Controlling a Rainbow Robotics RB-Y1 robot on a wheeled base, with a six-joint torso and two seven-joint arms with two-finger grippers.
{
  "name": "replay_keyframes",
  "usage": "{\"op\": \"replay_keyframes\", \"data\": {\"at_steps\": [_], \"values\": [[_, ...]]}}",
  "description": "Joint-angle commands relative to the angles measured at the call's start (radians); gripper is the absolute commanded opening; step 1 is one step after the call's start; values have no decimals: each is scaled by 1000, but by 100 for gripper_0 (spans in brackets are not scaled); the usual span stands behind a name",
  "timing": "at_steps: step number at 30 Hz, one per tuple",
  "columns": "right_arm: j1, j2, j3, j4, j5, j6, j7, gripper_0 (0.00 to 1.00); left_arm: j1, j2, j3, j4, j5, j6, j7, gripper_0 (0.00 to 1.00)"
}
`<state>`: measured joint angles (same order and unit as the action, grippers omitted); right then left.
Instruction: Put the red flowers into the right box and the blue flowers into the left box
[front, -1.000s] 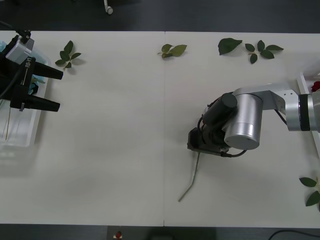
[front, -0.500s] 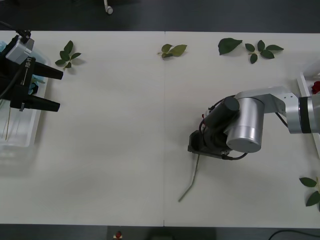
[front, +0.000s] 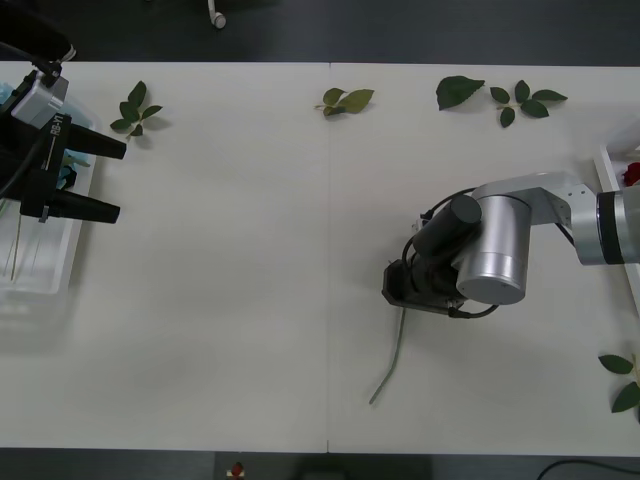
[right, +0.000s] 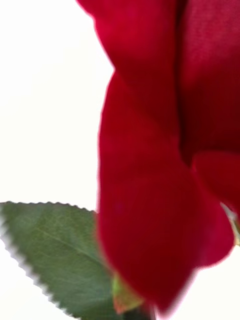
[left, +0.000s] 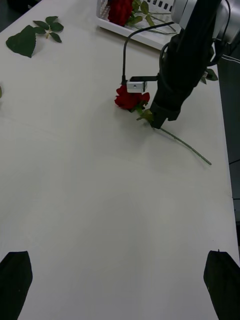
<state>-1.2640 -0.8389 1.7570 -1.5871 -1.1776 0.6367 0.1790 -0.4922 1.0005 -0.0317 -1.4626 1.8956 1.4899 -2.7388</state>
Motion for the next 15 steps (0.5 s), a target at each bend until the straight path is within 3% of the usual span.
{"op": "replay_keyframes", "data": {"at_steps": [1,15], "values": [[-24,32,-10,15,3,0,71,0,-22,47,21,-21,3,-8,34,100],[-83,23,-8,2,85,-45,154,0,-22,47,21,-21,3,-8,34,100]]}}
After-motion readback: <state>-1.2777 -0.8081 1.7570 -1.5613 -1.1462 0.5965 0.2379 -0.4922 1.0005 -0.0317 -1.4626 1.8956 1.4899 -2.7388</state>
